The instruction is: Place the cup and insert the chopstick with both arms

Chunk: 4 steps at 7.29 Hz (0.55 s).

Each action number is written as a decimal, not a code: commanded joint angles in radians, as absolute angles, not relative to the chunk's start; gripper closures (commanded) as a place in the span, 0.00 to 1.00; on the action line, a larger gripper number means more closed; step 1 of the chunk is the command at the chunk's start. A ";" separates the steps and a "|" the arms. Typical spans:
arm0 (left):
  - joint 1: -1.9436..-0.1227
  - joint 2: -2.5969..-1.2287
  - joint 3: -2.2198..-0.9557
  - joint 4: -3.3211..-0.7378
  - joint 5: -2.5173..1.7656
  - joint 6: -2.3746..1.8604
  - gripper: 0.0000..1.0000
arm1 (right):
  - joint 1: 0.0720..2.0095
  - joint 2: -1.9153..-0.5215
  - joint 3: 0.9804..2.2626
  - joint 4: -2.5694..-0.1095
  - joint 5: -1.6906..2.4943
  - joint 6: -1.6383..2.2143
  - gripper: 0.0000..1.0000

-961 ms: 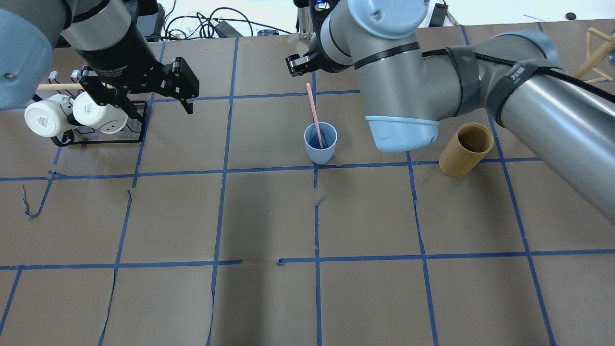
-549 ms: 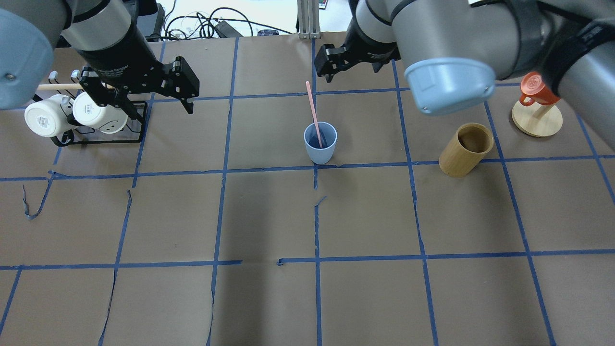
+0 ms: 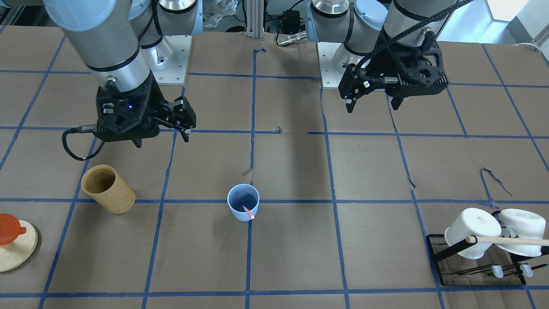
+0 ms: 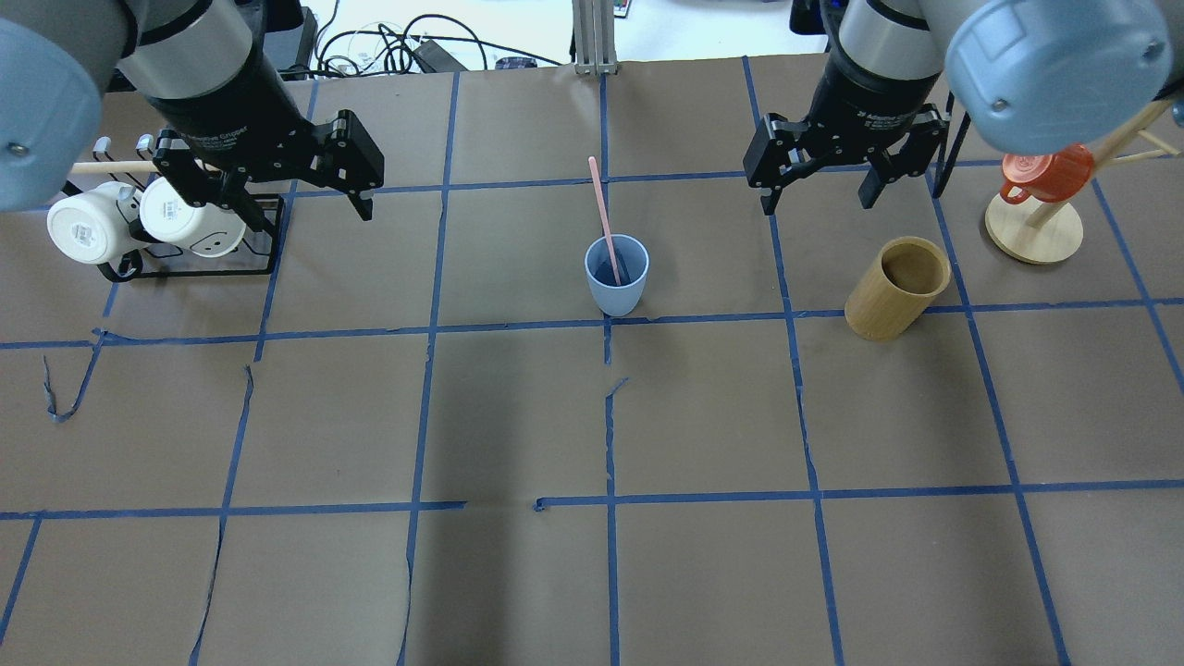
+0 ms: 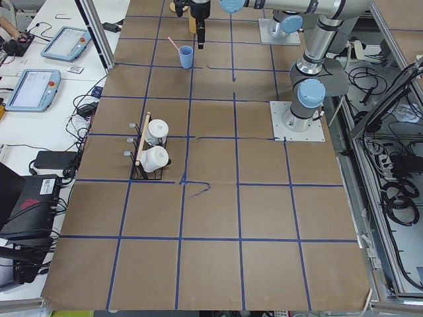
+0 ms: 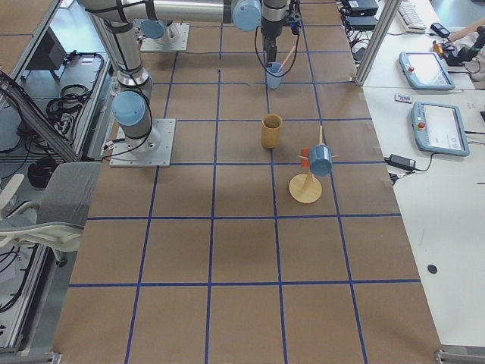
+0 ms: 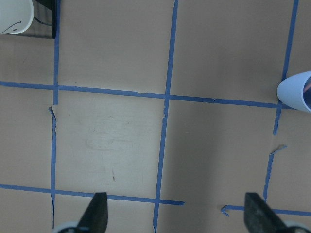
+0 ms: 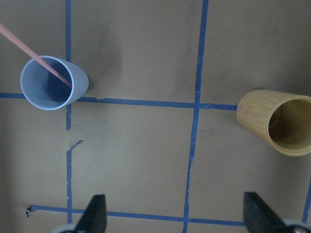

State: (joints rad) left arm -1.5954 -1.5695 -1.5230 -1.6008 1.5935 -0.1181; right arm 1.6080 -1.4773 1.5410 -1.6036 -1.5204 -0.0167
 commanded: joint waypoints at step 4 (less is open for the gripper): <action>-1.595 -1.568 -1.525 -1.603 1.592 -0.117 0.00 | 1.578 -1.597 1.614 -1.515 -1.532 -0.011 0.00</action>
State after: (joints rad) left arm -1.5953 -1.5680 -1.5242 -1.6028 1.5923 -0.1167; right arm 1.5831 -1.5703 1.6082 -1.5637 -1.5314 -0.0113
